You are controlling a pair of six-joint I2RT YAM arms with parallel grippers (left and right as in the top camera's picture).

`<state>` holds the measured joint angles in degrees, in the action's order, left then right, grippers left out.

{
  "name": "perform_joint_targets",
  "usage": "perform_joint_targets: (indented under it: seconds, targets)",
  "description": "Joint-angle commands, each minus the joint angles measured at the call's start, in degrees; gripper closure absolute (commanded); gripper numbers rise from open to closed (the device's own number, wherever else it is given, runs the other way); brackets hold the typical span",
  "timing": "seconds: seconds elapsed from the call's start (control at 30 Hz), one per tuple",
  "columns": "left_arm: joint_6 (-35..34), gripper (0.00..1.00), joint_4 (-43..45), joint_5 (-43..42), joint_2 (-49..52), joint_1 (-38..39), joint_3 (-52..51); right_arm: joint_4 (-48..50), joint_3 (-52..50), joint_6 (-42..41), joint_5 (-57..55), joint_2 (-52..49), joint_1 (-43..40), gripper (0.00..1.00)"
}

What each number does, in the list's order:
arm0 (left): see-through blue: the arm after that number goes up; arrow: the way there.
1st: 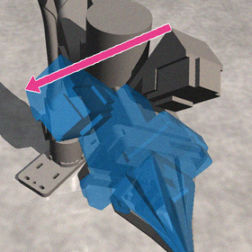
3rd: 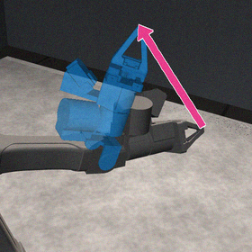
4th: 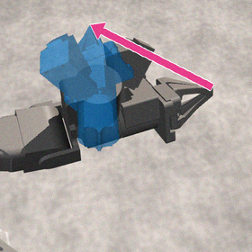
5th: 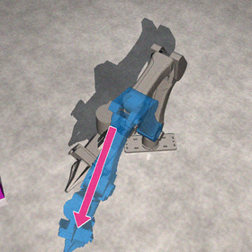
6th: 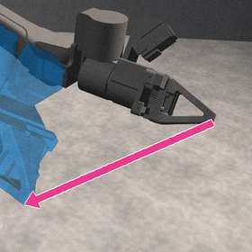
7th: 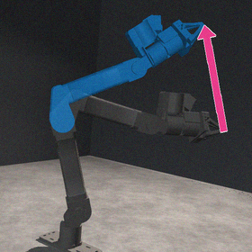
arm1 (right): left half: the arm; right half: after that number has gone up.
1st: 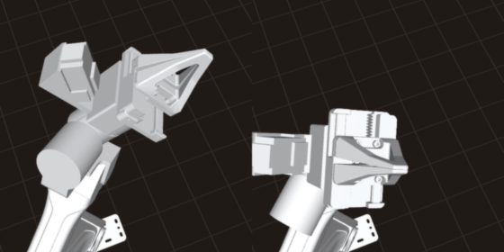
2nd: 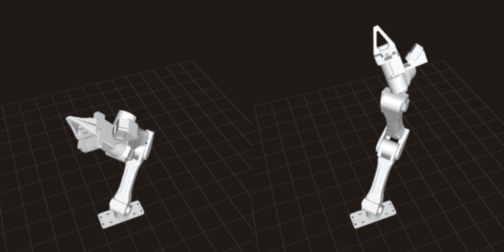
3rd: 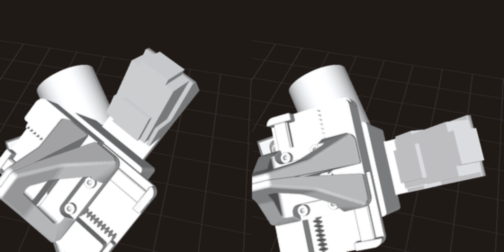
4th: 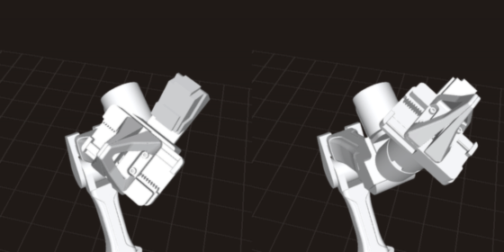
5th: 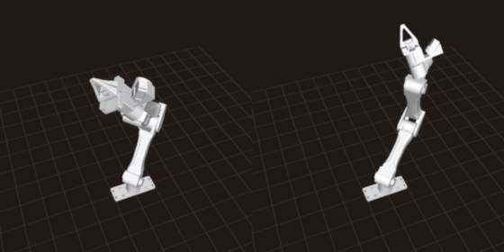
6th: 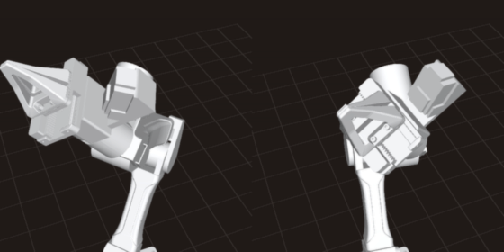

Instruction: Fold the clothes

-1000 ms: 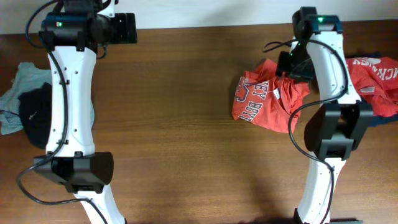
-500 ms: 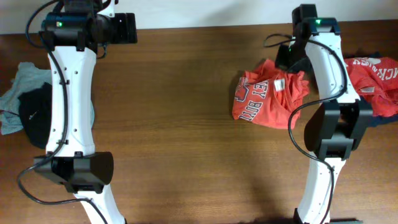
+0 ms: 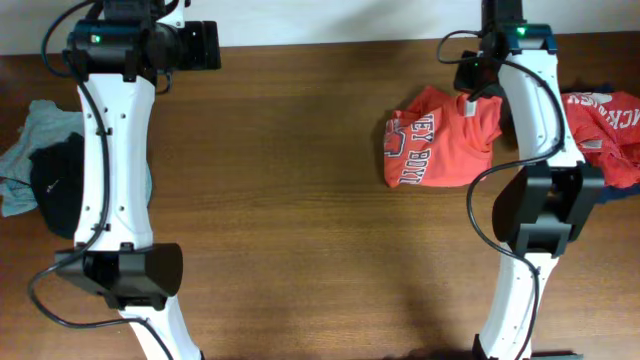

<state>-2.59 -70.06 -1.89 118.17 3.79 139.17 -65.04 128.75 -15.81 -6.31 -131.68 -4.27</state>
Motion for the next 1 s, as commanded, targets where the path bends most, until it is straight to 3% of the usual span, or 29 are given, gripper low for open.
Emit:
perform_joint_targets:
  seconds: [0.0,0.03,0.1,0.13,0.43,0.47,0.5,0.53,0.57,0.6,0.97]
  targets:
    - [0.90,0.16,0.13,-0.28,3.37,0.46,-0.39,0.13,-1.60,0.31,-2.58,-1.88,-2.40,0.96]
    - [0.90,0.16,0.13,-0.28,3.98,0.63,-0.39,0.11,-2.08,0.28,-2.56,-2.14,-2.99,0.96]
    - [0.90,0.16,0.13,-0.28,4.94,1.09,-0.39,-0.48,-2.34,0.31,-2.54,-2.71,-3.76,0.20]
    - [0.90,0.16,0.13,-0.26,5.60,1.38,-0.39,-1.07,-2.34,0.33,-2.56,-2.75,-4.11,0.01]
    - [0.90,0.16,0.17,-0.24,8.48,3.10,-0.39,-6.08,2.67,1.20,-0.79,1.44,-4.74,0.00]
    - [0.92,0.16,0.17,-0.22,8.50,3.08,-0.39,-6.80,3.80,2.01,0.90,2.03,-4.50,0.08]
    - [0.92,0.16,0.20,-0.22,8.50,3.08,-0.39,-7.61,4.72,2.03,2.21,2.47,-4.22,0.24]
    - [0.92,0.16,0.37,-0.20,8.50,3.06,-0.39,-8.24,5.27,2.03,3.28,2.80,-3.87,0.47]
    - [0.92,0.16,0.59,-0.20,8.50,2.99,-0.39,-8.74,5.46,2.01,4.35,3.08,-3.37,0.84]
    - [0.90,0.16,0.83,-0.22,8.50,2.93,-0.39,-9.18,5.46,1.97,4.94,3.13,-2.82,0.96]
    - [0.92,0.16,0.15,-0.22,8.50,2.71,-0.39,-6.86,-3.23,-0.44,4.55,0.31,1.27,0.96]
